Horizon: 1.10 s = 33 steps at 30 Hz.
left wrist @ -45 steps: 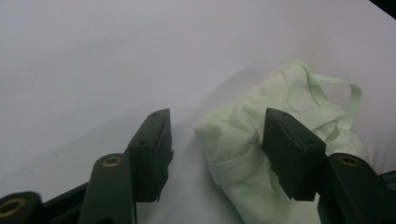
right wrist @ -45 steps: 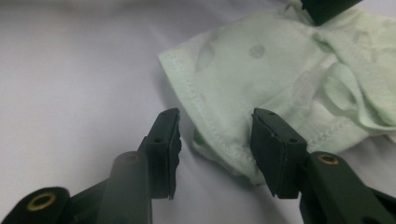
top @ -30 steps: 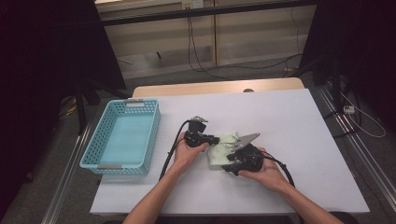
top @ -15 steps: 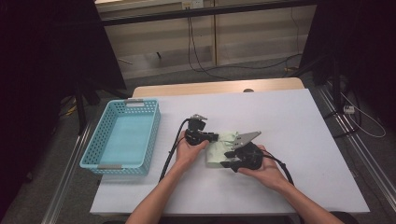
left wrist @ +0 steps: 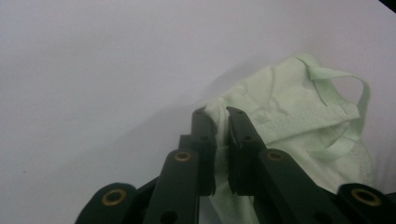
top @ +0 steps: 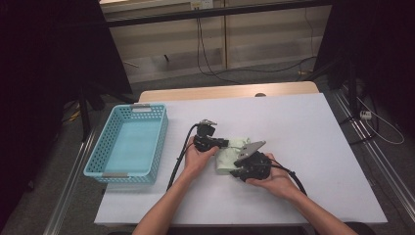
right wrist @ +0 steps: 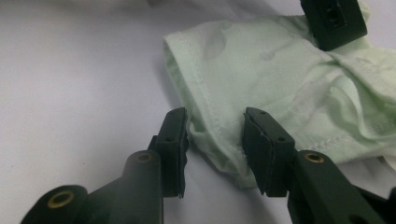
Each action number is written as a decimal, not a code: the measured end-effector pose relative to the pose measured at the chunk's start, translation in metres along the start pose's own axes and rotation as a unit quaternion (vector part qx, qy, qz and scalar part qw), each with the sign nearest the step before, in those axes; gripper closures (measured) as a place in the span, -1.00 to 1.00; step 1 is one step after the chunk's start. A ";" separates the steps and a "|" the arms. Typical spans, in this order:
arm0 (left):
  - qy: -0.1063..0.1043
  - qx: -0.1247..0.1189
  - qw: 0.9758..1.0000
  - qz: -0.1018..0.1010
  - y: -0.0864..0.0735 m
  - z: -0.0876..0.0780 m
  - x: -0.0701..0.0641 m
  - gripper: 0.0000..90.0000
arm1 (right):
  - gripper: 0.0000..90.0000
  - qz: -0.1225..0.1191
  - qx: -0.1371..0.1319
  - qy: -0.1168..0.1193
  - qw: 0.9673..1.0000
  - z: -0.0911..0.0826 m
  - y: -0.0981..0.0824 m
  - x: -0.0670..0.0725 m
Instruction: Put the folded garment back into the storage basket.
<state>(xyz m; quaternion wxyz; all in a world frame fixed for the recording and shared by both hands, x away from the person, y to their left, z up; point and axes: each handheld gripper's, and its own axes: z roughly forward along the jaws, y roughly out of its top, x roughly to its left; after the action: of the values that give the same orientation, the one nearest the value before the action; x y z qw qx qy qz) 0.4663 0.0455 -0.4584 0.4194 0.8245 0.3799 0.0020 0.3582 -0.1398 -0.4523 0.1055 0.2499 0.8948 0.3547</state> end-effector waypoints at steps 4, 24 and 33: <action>-0.002 0.003 1.000 0.001 0.001 0.000 0.001 0.84 | 0.52 -0.001 0.007 -0.005 1.000 0.001 0.004 -0.003; 0.000 -0.020 1.000 -0.009 0.001 -0.001 0.000 0.85 | 0.91 0.013 0.000 -0.013 1.000 0.002 0.005 -0.005; -0.002 -0.031 1.000 -0.004 0.004 -0.007 -0.002 0.85 | 0.93 0.032 -0.020 -0.001 0.999 -0.002 0.004 -0.009</action>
<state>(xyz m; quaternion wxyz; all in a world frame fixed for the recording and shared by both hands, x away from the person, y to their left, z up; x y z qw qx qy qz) 0.4653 0.0479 -0.4510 0.4453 0.8096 0.3824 0.0104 0.3666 -0.1439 -0.4480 0.0995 0.2765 0.8790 0.3754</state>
